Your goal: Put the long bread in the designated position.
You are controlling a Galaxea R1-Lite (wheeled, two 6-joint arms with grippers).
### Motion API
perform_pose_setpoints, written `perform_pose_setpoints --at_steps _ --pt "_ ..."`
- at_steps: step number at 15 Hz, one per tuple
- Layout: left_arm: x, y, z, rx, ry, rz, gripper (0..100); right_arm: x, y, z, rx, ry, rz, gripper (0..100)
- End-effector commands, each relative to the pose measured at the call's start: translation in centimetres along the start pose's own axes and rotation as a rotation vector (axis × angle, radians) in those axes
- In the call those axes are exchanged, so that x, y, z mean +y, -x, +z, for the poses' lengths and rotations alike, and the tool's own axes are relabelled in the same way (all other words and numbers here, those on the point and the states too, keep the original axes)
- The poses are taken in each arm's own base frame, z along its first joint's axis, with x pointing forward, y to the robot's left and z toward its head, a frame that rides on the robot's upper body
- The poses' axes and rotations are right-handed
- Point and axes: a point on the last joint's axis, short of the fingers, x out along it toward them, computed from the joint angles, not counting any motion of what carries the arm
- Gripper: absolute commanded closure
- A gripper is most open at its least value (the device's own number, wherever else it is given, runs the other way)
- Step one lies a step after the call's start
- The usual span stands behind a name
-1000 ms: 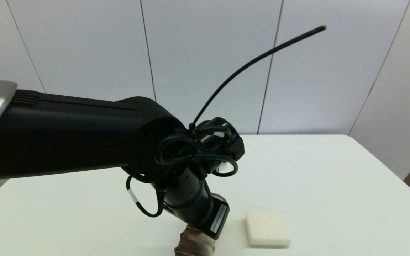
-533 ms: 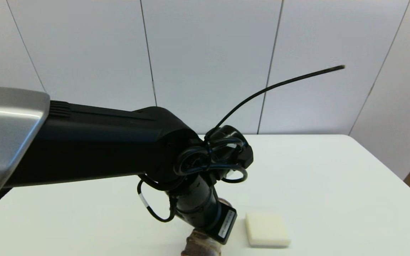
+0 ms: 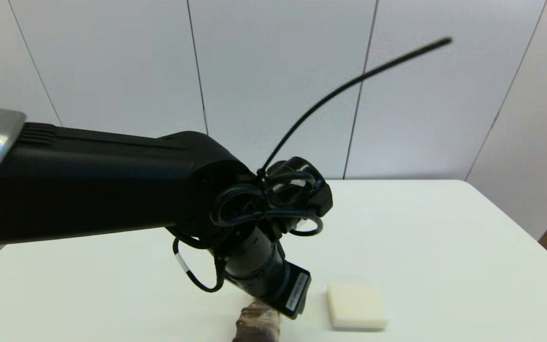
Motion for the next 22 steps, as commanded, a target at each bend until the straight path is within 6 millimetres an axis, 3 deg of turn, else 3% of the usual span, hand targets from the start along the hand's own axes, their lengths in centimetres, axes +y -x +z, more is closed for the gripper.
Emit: perform_pose_setpoints --at_steps 1,5,8,9,14,18,22 --pt "4.1 3.7 0.1 -0.111 0.116 0.081 0 0.0 0.0 -0.1 0.002 0.000 0.001 0" --pt "10.4 8.3 -1.5 -0.214 0.243 0.140 0 0.0 0.0 0.0 0.001 0.000 0.001 0" --pt "12.9 11.6 -3.8 -0.276 0.202 0.123 0 0.0 0.0 0.0 0.001 0.000 0.001 0" --pt "13.6 12.8 -5.2 -0.294 0.169 0.108 0 0.0 0.0 0.0 0.001 0.000 0.001 0" --pt "18.0 15.0 -13.2 -0.238 -0.013 0.318 0 0.0 0.0 -0.1 0.002 0.000 0.001 0" --pt "17.4 16.9 -16.3 -0.363 0.223 0.371 0 0.0 0.0 0.0 0.001 0.000 0.001 0" --pt "15.7 18.1 -18.6 -0.645 0.369 0.403 0 0.0 0.0 -0.1 0.002 0.000 0.001 0"
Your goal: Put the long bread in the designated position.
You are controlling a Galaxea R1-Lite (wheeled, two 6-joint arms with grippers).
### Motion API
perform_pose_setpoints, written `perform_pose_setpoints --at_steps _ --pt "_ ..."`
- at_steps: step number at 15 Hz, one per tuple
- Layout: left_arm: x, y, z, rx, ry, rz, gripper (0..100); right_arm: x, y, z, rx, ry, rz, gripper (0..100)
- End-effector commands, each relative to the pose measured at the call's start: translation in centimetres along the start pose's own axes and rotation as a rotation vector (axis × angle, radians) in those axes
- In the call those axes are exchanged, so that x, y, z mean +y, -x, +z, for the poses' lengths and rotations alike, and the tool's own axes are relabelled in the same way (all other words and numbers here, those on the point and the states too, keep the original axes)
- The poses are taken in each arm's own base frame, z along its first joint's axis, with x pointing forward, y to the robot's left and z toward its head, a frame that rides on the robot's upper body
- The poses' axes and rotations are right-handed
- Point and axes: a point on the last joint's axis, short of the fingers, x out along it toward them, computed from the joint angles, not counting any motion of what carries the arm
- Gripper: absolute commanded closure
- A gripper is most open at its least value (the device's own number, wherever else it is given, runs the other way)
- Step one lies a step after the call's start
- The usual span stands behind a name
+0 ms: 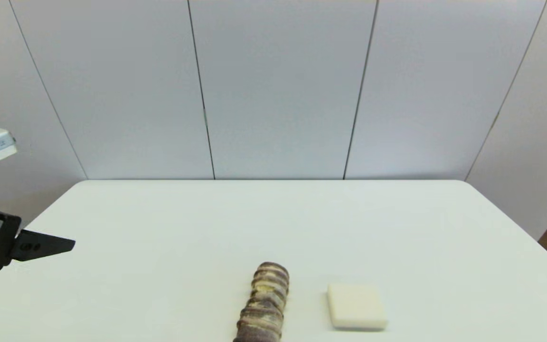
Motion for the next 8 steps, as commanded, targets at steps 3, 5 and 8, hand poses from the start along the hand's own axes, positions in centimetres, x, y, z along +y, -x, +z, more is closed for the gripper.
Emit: perform_pose_setpoints --at_steps 3,5,8 --pt "-1.0 5.2 -5.2 -0.380 0.162 0.041 0 0.0 0.0 0.0 0.001 0.001 0.001 0" --pt "-1.6 6.2 -8.5 -0.443 0.155 0.044 0 0.0 0.0 0.0 0.001 0.001 0.001 0" --pt "-2.3 6.3 -12.4 -0.486 0.156 0.046 0 0.0 0.0 0.0 0.003 0.001 0.001 0"
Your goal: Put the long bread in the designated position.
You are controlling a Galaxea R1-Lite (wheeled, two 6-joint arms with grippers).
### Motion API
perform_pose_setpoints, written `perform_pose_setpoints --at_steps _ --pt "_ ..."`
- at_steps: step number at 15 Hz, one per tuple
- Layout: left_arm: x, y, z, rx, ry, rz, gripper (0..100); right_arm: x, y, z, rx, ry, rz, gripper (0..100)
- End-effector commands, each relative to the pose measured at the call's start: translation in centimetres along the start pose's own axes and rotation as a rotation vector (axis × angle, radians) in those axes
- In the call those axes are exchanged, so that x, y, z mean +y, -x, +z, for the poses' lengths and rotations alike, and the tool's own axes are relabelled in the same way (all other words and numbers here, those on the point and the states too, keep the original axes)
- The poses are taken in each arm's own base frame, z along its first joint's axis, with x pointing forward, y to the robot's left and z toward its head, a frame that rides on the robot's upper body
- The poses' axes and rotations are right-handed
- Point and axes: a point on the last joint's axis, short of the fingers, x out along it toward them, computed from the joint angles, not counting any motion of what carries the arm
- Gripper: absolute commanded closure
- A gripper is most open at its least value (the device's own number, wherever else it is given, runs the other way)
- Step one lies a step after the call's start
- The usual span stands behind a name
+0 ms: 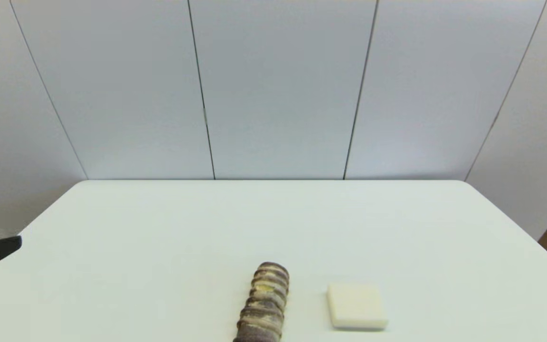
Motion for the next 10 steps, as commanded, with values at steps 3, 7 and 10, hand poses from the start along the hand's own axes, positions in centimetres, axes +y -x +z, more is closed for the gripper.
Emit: perform_pose_setpoints --at_steps 3,7,10 --pt "-0.1 4.0 -9.0 -0.178 -0.003 -0.005 0 0.0 0.0 -0.1 0.003 0.000 0.001 0" --pt "0.0 3.8 -11.8 -0.351 -0.013 -0.008 0 0.0 0.0 0.0 0.001 0.000 0.001 0" --pt "0.0 3.2 -13.8 -0.402 0.008 0.011 0 0.0 0.0 0.0 0.001 0.000 0.001 0"
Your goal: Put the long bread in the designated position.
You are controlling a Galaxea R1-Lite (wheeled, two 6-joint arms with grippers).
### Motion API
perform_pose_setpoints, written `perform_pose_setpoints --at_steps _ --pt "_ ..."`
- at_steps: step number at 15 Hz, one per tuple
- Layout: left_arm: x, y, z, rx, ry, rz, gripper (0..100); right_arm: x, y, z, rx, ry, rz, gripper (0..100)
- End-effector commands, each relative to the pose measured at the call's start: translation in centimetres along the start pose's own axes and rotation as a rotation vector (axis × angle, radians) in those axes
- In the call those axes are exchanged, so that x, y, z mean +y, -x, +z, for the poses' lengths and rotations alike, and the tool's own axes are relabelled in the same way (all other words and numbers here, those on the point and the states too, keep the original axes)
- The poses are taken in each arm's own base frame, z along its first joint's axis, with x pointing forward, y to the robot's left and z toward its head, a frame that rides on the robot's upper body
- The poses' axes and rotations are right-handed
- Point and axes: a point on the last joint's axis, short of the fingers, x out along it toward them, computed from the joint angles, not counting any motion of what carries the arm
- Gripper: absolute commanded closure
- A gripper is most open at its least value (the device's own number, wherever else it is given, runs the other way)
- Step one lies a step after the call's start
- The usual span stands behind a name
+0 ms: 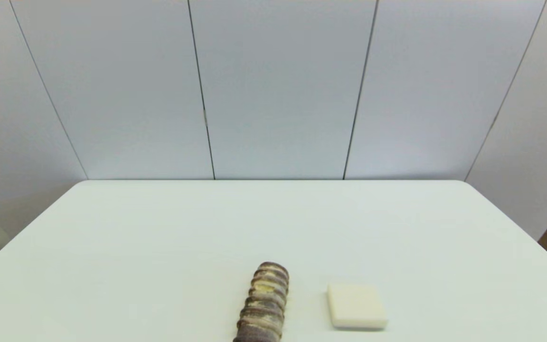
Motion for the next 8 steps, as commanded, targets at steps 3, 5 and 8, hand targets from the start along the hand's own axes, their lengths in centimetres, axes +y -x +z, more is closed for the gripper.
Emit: perform_pose_setpoints --at_steps 3,5,8 --pt "-0.1 1.0 -2.6 -0.106 0.077 0.013 0 0.0 0.0 0.0 0.001 0.000 0.001 0" --pt "0.0 1.0 -2.6 -0.114 0.075 0.017 0 0.0 0.0 0.0 0.001 0.000 0.001 0" --pt "-0.1 1.3 -3.7 -0.135 0.069 0.013 0 0.0 0.0 0.0 0.001 0.000 0.001 0"
